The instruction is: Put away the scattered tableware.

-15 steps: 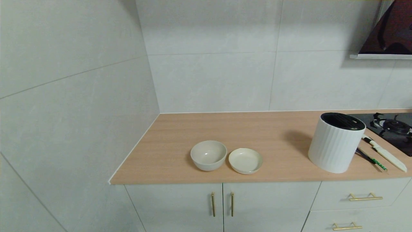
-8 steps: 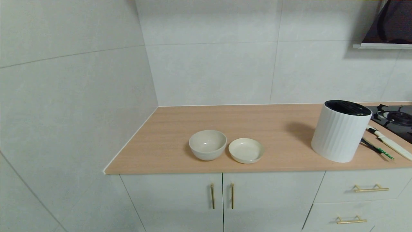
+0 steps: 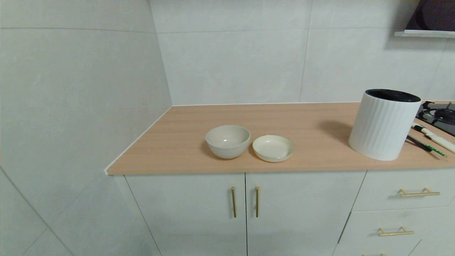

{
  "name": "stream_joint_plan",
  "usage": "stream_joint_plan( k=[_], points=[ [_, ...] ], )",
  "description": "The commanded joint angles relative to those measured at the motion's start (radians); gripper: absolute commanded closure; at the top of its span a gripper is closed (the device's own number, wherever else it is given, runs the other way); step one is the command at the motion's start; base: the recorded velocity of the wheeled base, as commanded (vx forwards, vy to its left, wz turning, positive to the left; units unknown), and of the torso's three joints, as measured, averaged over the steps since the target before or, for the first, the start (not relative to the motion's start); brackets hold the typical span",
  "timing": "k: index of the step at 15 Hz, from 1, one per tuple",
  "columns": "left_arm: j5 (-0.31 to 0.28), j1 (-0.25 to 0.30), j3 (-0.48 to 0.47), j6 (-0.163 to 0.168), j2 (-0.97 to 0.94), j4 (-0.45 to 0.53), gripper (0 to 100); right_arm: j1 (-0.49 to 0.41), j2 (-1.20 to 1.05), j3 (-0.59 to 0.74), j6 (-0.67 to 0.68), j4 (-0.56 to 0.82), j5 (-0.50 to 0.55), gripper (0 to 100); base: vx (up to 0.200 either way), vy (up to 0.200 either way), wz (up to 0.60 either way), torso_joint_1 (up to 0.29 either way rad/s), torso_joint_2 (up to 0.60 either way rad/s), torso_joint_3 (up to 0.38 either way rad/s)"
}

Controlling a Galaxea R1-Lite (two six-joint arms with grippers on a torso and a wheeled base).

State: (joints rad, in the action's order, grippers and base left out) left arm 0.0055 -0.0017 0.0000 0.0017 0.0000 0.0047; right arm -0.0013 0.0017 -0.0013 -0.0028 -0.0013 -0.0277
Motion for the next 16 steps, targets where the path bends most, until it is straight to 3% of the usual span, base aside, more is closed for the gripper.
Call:
stream_joint_plan(
  k=[1,16],
  points=[
    [0.001,0.000,0.000,0.000,0.002,0.000,0,0.000,0.000,0.000,0.000,0.000,-0.001,0,0.000,0.000,0.00,-0.212,0.51,0.290],
    [0.001,0.000,0.000,0.000,0.002,0.000,0,0.000,0.000,0.000,0.000,0.000,0.000,0,0.000,0.000,0.00,-0.167,0.47,0.301]
  ],
)
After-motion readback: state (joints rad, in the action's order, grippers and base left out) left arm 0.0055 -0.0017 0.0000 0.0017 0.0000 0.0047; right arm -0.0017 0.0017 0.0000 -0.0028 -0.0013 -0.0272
